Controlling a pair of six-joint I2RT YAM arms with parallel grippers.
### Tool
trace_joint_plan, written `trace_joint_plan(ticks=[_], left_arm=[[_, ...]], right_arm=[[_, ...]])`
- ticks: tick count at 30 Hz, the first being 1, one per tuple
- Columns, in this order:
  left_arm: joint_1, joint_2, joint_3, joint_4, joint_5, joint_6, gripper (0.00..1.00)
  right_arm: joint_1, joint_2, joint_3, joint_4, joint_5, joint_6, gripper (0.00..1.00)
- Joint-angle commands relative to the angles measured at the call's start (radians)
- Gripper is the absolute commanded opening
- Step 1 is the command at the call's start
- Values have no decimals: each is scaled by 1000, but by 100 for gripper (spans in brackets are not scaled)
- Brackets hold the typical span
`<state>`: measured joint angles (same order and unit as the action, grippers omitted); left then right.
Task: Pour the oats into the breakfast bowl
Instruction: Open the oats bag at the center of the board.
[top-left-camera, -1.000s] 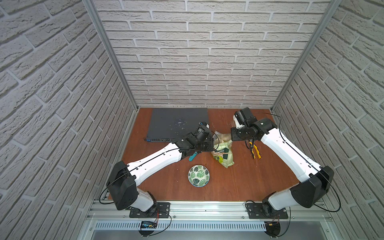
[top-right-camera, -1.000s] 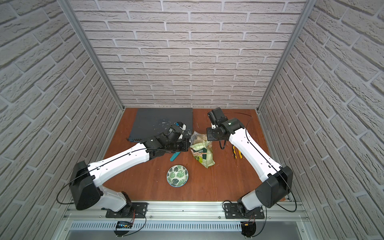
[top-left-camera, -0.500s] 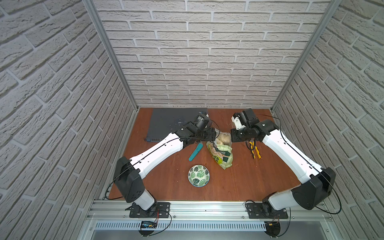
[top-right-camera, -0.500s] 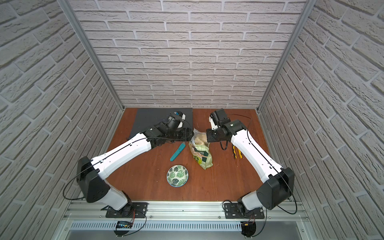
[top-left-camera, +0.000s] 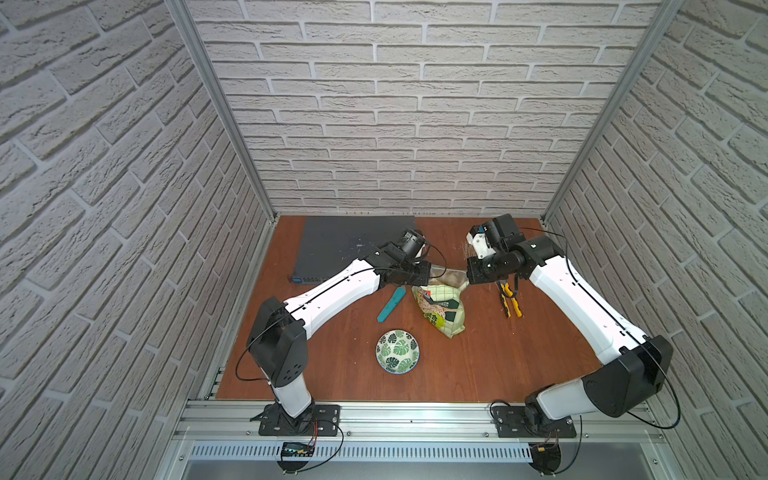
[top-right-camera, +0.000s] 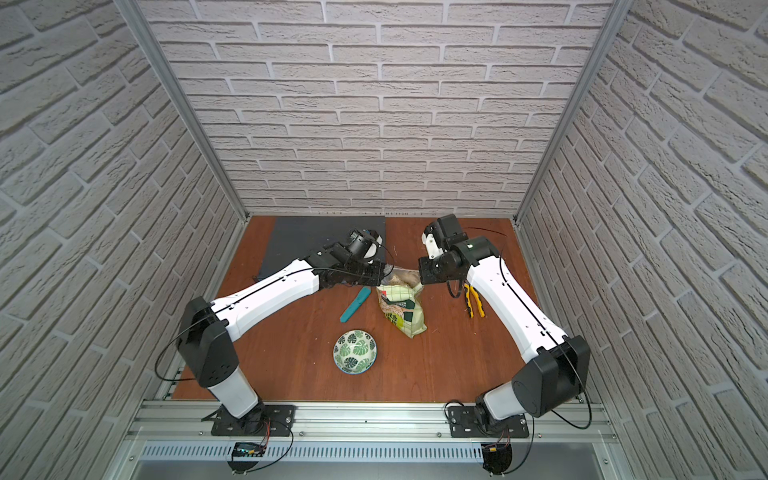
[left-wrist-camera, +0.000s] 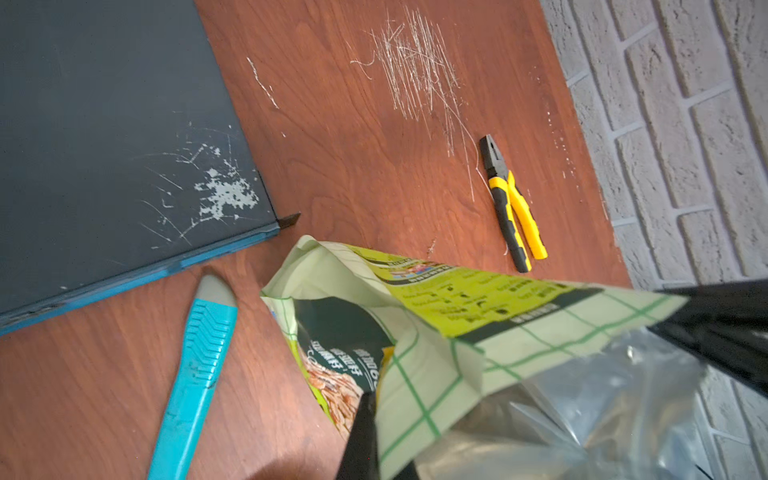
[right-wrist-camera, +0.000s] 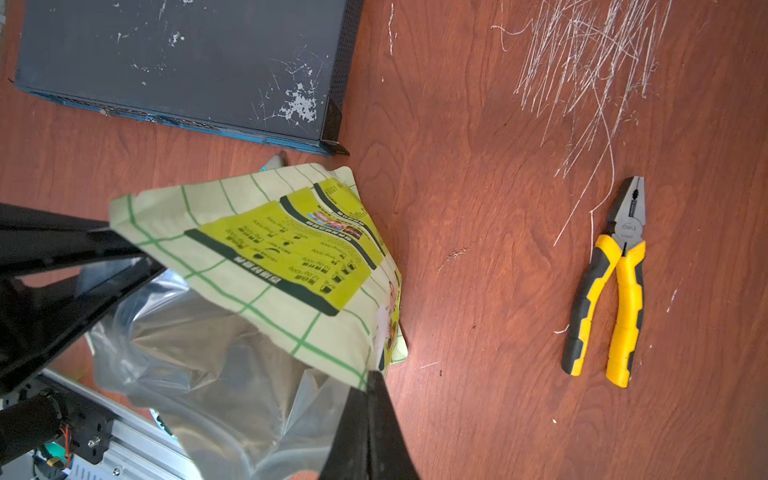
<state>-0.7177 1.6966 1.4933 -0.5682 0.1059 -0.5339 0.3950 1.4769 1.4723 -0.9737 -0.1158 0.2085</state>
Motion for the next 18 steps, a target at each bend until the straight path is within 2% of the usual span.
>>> trace_joint_plan(ticks=[1, 8, 12, 14, 16, 18], left_arm=[[1, -55, -10, -30, 0, 35, 0], [-26, -51, -15, -64, 29, 46, 0], [-27, -46, -14, -59, 20, 10, 0], [-29, -50, -22, -46, 21, -3, 0], [-28, -56, -35, -33, 20, -11, 0], [-28, -60, -40, -32, 15, -11, 0]], right_arm=[[-35, 15, 45, -17, 26, -73, 3], [-36, 37, 82, 27, -52, -129, 5], [-38, -107, -22, 52, -109, -191, 34], [-38, -205, -105, 83, -116, -201, 57], [-37, -315, -208, 129, -156, -185, 74], [-35, -421, -313, 190, -212, -128, 83]])
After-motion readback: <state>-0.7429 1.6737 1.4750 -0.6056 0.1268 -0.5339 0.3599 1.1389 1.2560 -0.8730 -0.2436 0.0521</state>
